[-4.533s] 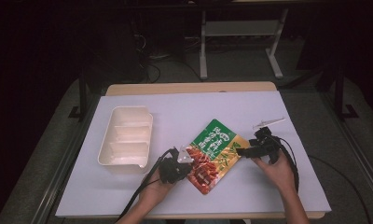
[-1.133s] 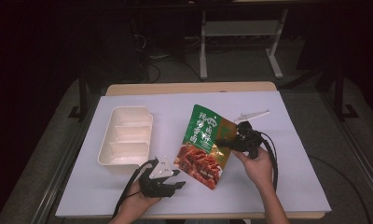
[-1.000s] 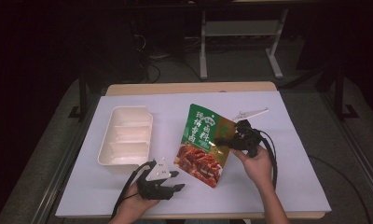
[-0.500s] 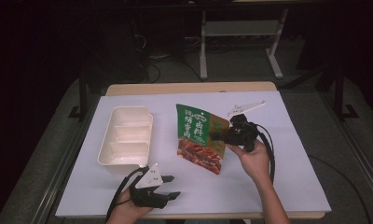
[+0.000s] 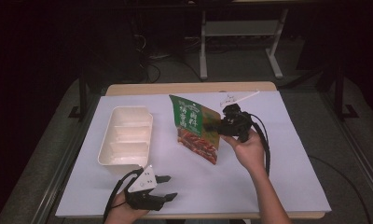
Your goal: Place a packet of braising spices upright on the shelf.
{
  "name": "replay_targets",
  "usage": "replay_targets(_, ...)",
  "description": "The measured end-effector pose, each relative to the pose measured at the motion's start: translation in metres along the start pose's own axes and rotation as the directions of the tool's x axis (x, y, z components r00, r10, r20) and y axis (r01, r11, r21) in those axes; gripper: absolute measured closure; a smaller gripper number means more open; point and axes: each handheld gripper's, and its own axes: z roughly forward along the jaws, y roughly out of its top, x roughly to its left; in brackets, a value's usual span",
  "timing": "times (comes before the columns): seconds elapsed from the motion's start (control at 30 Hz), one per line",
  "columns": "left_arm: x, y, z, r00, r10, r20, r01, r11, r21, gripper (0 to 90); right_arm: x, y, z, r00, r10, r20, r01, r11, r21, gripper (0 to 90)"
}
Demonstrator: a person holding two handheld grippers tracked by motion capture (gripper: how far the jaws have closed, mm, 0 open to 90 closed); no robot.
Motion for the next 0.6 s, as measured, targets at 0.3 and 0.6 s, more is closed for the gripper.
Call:
replay_targets(0.3,0.000,-0.002,-0.001,0.9999,0.010,0.000,-0.010,0.9999,-0.008,39.5,0.009,0.023,0.010,0.9984,-0.048,-0.028,0.048,0.999,0.007,89.6)
replay_targets(0.6,0.001,-0.004,-0.002,0.9998,0.014,-0.011,-0.014,0.9998,-0.016,38.7,0.018,0.043,0.021,0.9934,-0.098,-0.061,0.098,0.995,-0.002,89.6)
